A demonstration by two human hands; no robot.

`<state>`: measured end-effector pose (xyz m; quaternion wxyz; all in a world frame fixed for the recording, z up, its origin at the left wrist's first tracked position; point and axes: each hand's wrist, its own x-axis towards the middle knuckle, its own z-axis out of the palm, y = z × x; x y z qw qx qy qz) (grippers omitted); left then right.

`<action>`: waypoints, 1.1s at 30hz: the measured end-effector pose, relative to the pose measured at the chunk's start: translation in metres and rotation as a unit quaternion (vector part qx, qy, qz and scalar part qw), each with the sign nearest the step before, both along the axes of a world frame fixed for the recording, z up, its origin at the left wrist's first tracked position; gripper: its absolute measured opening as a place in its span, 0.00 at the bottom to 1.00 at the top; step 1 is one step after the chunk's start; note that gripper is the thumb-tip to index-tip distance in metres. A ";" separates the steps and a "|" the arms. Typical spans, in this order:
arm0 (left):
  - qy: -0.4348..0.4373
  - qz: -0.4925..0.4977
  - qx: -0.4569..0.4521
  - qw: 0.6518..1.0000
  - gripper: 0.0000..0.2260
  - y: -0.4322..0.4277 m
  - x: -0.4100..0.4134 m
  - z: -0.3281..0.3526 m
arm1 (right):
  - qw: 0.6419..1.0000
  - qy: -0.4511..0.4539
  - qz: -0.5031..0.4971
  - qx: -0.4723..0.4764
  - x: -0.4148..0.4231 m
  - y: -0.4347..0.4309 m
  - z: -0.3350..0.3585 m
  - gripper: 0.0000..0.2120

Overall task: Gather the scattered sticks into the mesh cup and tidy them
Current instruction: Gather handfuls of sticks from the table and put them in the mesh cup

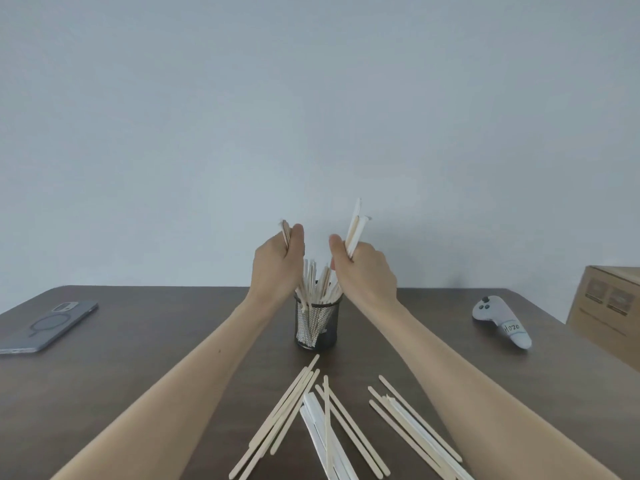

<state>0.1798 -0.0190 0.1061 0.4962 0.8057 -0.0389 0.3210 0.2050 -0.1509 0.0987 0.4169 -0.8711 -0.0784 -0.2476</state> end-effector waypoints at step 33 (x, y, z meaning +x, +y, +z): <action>0.275 0.097 0.397 0.870 0.28 0.024 -0.120 -0.102 | 0.967 0.210 0.026 -0.141 -0.101 -0.026 -0.080 0.37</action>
